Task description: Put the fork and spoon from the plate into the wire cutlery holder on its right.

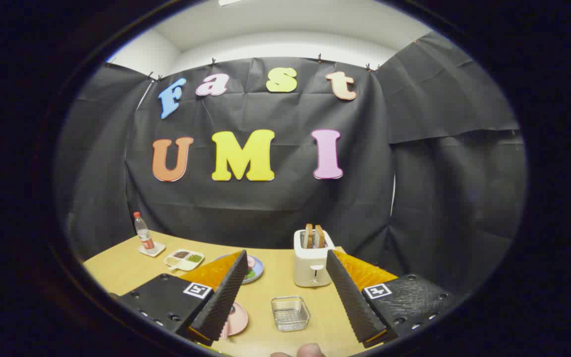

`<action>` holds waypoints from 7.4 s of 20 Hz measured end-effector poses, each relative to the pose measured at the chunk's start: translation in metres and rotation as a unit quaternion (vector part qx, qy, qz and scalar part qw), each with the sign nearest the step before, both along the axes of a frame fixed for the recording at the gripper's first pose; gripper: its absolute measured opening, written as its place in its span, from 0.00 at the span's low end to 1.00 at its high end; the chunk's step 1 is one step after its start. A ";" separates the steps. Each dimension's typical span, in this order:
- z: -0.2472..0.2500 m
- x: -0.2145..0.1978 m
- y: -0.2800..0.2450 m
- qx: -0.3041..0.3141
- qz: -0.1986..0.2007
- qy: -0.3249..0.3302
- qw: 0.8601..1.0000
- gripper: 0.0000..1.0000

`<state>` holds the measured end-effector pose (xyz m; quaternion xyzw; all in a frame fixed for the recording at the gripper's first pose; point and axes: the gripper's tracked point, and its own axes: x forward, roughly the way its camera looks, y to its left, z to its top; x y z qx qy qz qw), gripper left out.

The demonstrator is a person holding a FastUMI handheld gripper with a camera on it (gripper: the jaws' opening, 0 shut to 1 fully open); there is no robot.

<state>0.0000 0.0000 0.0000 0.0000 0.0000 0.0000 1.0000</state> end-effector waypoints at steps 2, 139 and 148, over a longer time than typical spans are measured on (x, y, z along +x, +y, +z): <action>-0.001 0.001 0.002 0.000 0.001 0.002 1.000 0.95; -0.289 0.028 0.195 -0.018 0.014 0.478 0.878 0.06; -0.156 0.030 0.129 0.008 0.057 0.481 0.875 0.05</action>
